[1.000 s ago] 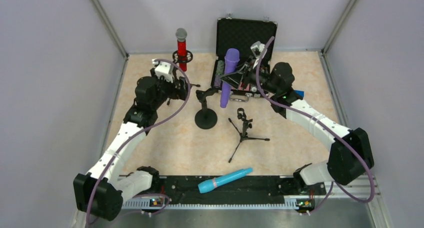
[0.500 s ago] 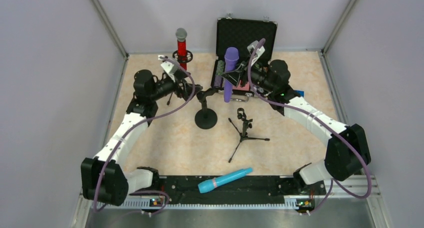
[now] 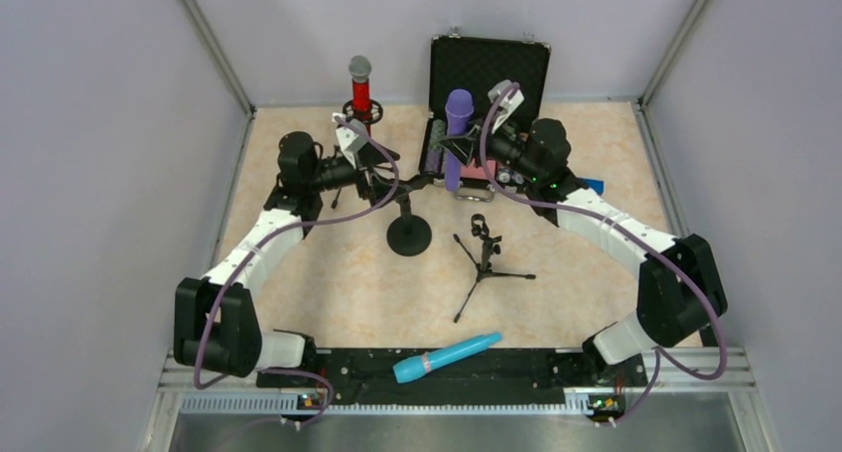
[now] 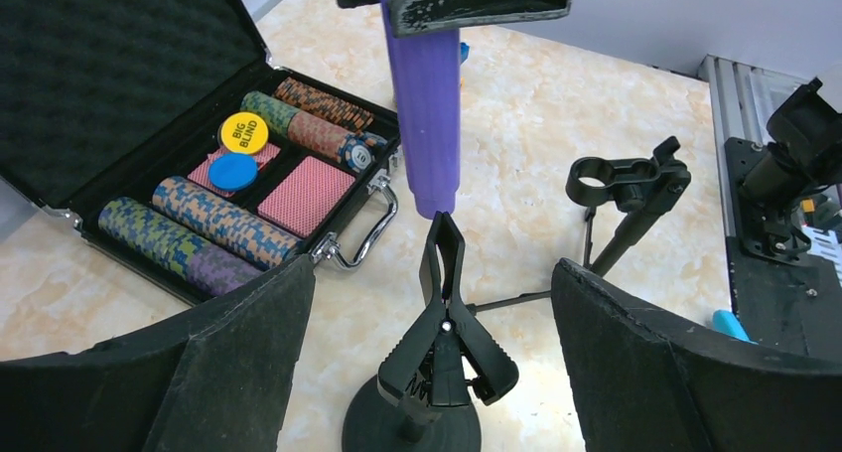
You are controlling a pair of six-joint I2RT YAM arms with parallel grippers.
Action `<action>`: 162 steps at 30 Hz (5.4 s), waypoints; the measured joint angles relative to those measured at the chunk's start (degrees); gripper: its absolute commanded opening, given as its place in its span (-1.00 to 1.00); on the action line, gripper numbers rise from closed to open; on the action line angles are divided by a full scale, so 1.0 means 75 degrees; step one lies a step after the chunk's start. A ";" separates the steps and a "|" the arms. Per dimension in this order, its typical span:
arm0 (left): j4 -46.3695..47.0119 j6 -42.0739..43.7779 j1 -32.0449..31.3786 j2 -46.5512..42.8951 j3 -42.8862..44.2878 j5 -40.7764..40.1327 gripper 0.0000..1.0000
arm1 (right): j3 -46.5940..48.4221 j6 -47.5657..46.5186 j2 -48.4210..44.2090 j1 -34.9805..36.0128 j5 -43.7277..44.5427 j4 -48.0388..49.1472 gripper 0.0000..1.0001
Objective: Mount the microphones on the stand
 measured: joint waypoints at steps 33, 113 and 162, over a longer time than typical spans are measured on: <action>-0.1990 0.3136 -0.0475 -0.0140 -0.0085 -0.0901 -1.00 | 0.0000 0.0003 0.0580 0.0490 -0.0181 0.1626 -1.00; -0.3316 0.4170 -0.0574 0.0204 0.0201 -0.0956 -1.00 | -0.0723 -0.0029 0.1297 0.1413 0.0029 0.3561 -1.00; -0.3322 0.4928 -0.0609 -0.2588 -0.0163 -0.3622 0.98 | -0.0726 -0.0029 0.0717 0.1510 0.0484 0.2585 0.98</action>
